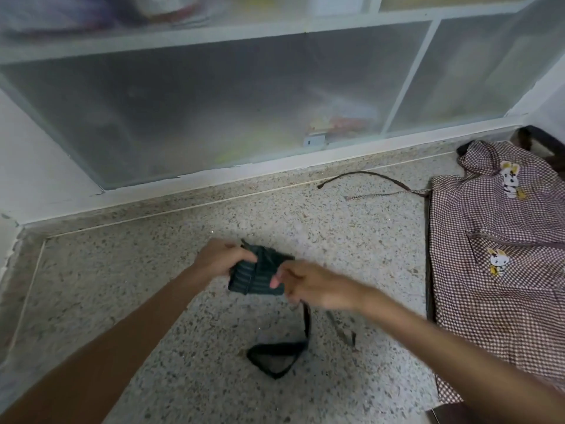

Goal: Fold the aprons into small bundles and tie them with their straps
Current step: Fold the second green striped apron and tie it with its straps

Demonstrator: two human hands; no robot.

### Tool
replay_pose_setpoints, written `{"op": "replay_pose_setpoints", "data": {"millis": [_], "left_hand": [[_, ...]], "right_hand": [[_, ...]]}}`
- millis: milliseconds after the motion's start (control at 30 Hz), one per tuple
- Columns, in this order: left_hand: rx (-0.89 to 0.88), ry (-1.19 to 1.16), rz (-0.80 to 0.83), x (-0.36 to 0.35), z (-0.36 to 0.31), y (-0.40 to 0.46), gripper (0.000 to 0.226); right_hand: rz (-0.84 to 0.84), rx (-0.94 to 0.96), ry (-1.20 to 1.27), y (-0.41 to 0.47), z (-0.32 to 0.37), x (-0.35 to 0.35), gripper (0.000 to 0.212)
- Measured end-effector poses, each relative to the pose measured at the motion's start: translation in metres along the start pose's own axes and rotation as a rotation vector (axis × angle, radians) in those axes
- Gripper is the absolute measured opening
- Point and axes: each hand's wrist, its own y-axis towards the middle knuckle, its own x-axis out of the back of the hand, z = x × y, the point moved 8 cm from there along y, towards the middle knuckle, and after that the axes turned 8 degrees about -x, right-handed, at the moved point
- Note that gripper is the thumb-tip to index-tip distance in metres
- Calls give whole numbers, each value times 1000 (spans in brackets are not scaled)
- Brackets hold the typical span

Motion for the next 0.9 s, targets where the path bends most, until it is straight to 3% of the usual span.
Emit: {"op": "replay_pose_setpoints", "data": {"millis": [133,200,300,400,500,533,600,667,733,900], "left_hand": [[57,-286,-68,1,-16,6,10],[48,-331,-109,13,-20,10,10],[15,-314,75,12,-32,12,30],[-208,-214,411,-4,-61,-4,43],[-343,-115,592,-12,-81,-28,45],[-389,-55,627,-14,-86,-35,43],[-480,83,699,-17,-95,-49,46],[-502,188,779,-23,-93,-61,47],[-512,291,787,-25,-84,-64,37],[-410,460,725,-36,-48,-55,19]], "right_hand": [[76,-57,647,-7,-23,-56,30],[205,-28,989,-6,-41,-77,29],[450,23,1293,-5,-56,-99,26],[475,1,1233,9,-75,-102,18],[440,-116,1087,21,-105,-97,23],[359,-192,1059,21,-115,-88,24],[105,-318,967,23,-139,-57,6],[259,-269,783,23,-123,-40,12],[322,-225,544,26,-111,-20,18],[105,-127,304,29,-91,34,16]]}}
